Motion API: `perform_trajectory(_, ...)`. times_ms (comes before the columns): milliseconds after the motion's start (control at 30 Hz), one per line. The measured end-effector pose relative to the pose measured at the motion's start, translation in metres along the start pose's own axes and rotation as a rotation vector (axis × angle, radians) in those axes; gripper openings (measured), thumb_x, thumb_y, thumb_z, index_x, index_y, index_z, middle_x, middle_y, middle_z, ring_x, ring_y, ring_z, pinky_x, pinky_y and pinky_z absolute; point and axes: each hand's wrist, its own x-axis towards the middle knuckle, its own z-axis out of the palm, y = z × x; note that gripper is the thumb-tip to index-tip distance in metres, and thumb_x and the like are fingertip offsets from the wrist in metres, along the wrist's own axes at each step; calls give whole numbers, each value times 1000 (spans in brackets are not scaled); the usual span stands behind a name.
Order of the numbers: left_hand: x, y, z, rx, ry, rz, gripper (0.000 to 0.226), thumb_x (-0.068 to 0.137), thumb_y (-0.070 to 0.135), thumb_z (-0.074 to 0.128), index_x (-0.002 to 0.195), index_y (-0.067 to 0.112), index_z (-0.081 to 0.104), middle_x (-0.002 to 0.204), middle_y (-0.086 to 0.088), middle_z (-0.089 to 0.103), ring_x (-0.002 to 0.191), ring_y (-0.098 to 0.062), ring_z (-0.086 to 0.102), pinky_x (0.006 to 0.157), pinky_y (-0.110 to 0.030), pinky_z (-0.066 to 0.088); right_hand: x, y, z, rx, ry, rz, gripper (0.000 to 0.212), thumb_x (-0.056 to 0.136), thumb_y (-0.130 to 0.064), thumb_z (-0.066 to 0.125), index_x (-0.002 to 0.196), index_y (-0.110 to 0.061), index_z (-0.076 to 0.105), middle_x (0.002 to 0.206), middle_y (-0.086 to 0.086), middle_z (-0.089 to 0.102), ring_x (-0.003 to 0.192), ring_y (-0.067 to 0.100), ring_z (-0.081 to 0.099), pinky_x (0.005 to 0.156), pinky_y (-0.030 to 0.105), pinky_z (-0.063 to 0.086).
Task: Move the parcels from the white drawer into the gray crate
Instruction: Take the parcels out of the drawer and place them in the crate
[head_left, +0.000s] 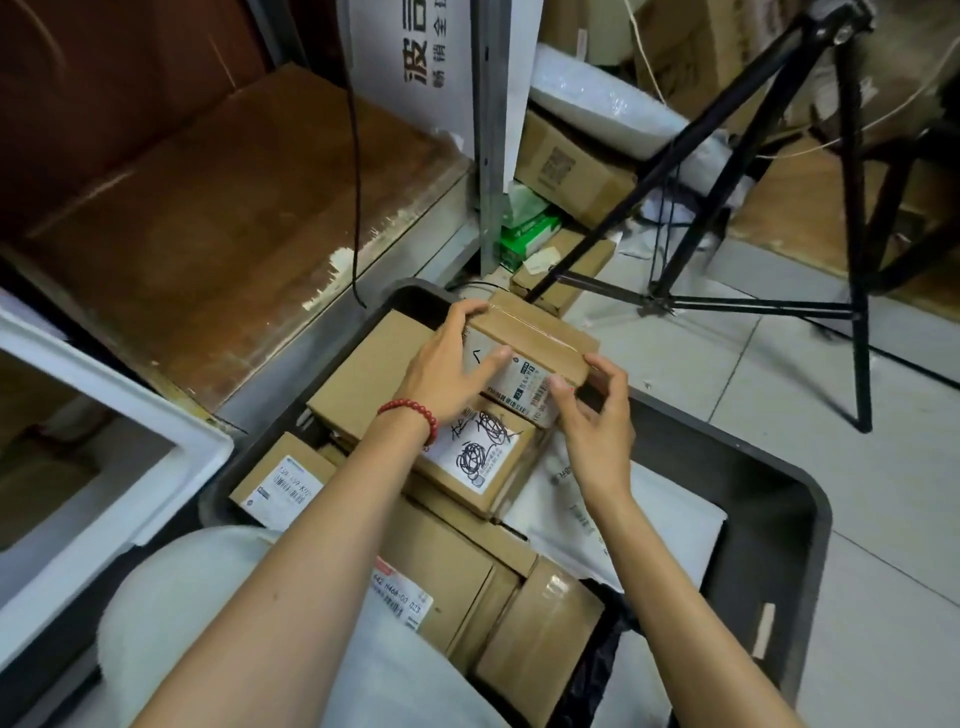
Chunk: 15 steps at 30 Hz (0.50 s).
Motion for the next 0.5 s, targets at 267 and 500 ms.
perform_trajectory(267,-8,-26,9,532,-72,41,44,95,57,36,133,38,42,148,3,39,139,-23,27,114,-49,12,-11,30,13,-140,-51,50,29,95,-26,59,123,-31,52,127,-4,48,111,11,59,87,9,48)
perform_trajectory(500,-16,-28,7,775,-85,37,55,96,58,26,147,36,26,157,6,22,145,-24,14,115,-53,3,-5,30,21,-394,-157,-1,41,97,-29,55,137,-28,49,124,-7,50,109,6,52,99,26,42)
